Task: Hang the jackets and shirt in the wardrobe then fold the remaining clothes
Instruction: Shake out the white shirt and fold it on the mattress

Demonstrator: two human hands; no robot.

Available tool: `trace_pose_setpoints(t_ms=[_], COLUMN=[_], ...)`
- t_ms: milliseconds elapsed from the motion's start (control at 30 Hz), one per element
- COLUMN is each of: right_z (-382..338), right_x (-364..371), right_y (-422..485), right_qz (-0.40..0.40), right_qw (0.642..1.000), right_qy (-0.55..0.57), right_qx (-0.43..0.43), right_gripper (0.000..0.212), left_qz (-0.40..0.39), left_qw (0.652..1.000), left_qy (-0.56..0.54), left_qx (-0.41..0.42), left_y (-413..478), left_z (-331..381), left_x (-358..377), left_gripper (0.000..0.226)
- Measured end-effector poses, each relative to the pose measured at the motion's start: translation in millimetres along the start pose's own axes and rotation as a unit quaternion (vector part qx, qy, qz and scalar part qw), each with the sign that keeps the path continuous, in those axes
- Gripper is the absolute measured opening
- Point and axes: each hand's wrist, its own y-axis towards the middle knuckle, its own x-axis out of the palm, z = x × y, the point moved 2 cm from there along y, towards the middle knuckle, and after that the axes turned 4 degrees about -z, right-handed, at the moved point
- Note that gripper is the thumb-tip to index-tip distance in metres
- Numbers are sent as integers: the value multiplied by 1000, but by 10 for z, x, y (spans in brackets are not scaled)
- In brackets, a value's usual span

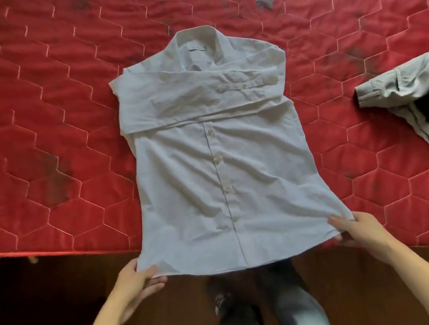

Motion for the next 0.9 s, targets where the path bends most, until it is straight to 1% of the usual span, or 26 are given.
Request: trace_pose_setpoints(t_ms=[67, 133, 167, 200, 233, 267, 333, 400, 567, 700, 733, 767, 800, 833, 867, 900], right_z=[-224, -519, -684, -867, -1053, -1262, -1655, -2126, -3427, -4194, -4327, -4426, -4483, -4498, -4471, -4399], right_x=[-11, 4, 15, 22, 28, 47, 70, 83, 12, -2, 20, 47, 90, 139, 185, 214], right_y=[-51, -72, -67, -47, 26, 94, 326, 580, 1408, 2143, 2300, 2440, 2549, 2645, 2719, 2776], right_qz=[13, 42, 56, 63, 64, 62, 46, 37, 48, 82, 88, 83, 70, 62, 65, 84], right_qw=[999, 995, 991, 987, 985, 981, 979, 974, 959, 949, 947, 948, 951, 955, 959, 960], right_qy=[-8, 21, 38, 50, 54, 57, 46, 76, 144, 124, 117, 117, 118, 100, 55, -14], right_qx=[-43, -89, -113, -136, -153, -172, -193, -209, -239, -280, -285, -284, -279, -274, -271, -267], right_gripper=[33, 51, 58, 60, 58, 50, 33, 25, 21, 18, 22, 31, 43, 54, 63, 68], left_qz=[13, 22, 18, 12, 6, 6, 19, 21, 56, 102, 110, 114, 114, 124, 147, 186], left_qw=[998, 991, 988, 986, 984, 982, 978, 972, 957, 940, 936, 933, 931, 934, 939, 940], left_qy=[-61, -109, -117, -118, -114, -108, -112, -125, -154, -162, -162, -160, -154, -134, -87, -9], left_qx=[29, 74, 97, 119, 136, 153, 174, 196, 240, 283, 292, 302, 309, 308, 300, 286], left_y=[-43, -62, -76, -88, -74, -44, 81, 270, 796, 1266, 1377, 1515, 1623, 1744, 1840, 1916], left_z=[229, 536, 716, 909, 1104, 1308, 1727, 2215, 3563, 4480, 4645, 4776, 4867, 4903, 4884, 4794], left_x=[-78, -101, -93, -74, -62, -58, -68, -79, -10, 154, 205, 236, 287, 322, 356, 383], left_gripper=[52, 63, 61, 50, 41, 34, 27, 25, 24, 26, 25, 26, 30, 40, 53, 64])
